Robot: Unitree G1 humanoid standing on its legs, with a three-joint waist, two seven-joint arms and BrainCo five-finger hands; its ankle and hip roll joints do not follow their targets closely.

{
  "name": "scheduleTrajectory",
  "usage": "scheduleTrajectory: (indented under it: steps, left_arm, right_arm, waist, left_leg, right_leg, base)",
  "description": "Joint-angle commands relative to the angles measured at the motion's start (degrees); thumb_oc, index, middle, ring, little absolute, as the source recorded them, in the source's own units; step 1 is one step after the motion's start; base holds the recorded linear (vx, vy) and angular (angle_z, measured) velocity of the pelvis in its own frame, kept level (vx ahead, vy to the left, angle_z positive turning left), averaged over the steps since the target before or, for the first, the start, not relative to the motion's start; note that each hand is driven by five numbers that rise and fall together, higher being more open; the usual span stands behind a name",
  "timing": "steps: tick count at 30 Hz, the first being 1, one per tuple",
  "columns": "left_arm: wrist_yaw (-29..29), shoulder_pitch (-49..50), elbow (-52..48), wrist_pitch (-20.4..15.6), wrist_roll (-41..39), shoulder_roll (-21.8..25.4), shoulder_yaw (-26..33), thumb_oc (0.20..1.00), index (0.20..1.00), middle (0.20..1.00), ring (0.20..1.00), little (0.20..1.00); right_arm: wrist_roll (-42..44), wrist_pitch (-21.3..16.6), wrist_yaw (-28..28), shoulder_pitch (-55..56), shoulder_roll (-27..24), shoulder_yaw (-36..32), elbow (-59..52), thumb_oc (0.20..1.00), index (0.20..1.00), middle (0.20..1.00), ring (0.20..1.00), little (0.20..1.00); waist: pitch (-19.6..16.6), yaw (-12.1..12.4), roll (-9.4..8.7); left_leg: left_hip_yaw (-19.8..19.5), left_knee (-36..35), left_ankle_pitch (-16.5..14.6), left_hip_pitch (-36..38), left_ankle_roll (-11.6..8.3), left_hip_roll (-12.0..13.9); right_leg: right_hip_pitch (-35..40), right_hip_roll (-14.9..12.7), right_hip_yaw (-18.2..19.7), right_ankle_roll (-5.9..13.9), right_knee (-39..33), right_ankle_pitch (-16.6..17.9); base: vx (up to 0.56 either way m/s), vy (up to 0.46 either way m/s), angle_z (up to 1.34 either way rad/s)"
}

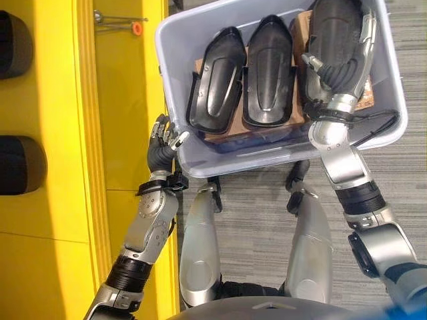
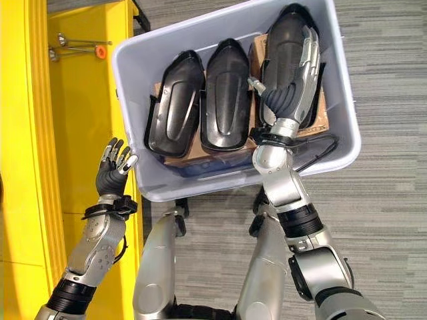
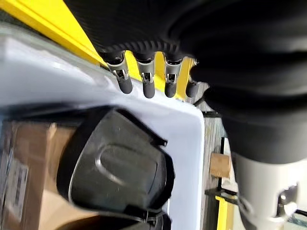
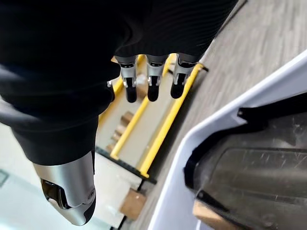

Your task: Move parts from the plastic box to the shelf.

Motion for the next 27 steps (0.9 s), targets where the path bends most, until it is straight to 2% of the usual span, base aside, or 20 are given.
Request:
scheduleTrajectory:
  steps: [1,9,13,21,27]
  left_arm:
    - [-0.7,0.5,-5.3,-1.0,0.0,1.5,-0.7,1.000,1.000,1.000,1.000,1.000]
    - [-1.0,-0.4,-5.1,-0.6,-0.4,2.0,-0.8,1.000,1.000,1.000,1.000,1.000]
    - [-0.8,-1.2,-4.6,-0.3,-0.5,2.0,-0.9,1.000,1.000,1.000,1.000,1.000]
    - [-1.6,-2.4,-3.0,-0.5,-1.0,2.3,-1.0,1.000,1.000,1.000,1.000,1.000]
    - [-1.8,-3.5,-1.5,-1.1,-1.0,2.2,-1.6,1.000,1.000,1.000,1.000,1.000]
  right_arm:
    - [-4.1,-1.2,-0.4,-3.5,-0.5,0.1,-2.6,1.000,1.000,1.000,1.000,1.000]
    - [-5.9,3.2,0.0,-4.8,-0.7,1.8,0.9,1.000,1.000,1.000,1.000,1.000]
    - [-4.2,6.4,-1.9,-5.6,-0.7,2.8,3.7,1.000,1.000,1.000,1.000,1.000]
    - [2.7,6.6,-7.6,-5.2,-0.8,1.5,10.7,1.000,1.000,1.000,1.000,1.000]
    - [8.8,3.9,-11.8,-5.0,-0.2,0.0,16.5,1.000,1.000,1.000,1.000,1.000]
  waist:
    - [-1.8,0.2,2.55]
    - [-1.8,0.6,2.93]
    - [-1.8,0.8,3.08]
    - [-1.8,0.7,3.40]
    - [-1.8,0.6,3.77]
  left_leg:
    - [1.9,0.6,-0.6,-2.2,2.91,-3.2]
    - [1.7,0.8,-0.5,-3.1,2.79,-3.3]
    - [1.7,0.7,-0.3,-3.6,2.70,-3.1]
    - [1.9,0.7,0.0,-4.7,2.57,-2.9]
    - [2.1,0.6,0.1,-5.6,2.49,-2.8]
  right_leg:
    - [1.6,0.2,0.0,3.75,5.8,-6.9]
    - [0.7,0.1,-0.3,3.63,6.3,-6.9]
    - [0.3,0.0,-0.5,3.62,6.2,-6.8]
    - [-0.9,-0.2,-0.9,3.60,6.5,-6.6]
    - [-1.8,-0.3,-0.9,3.60,6.3,-6.4]
  base:
    - [0.02,0.002,0.09]
    - [0.01,0.009,0.02]
    - [0.00,0.000,0.00]
    - [0.00,-0.001,0.01]
    - [0.00,0.000,0.00]
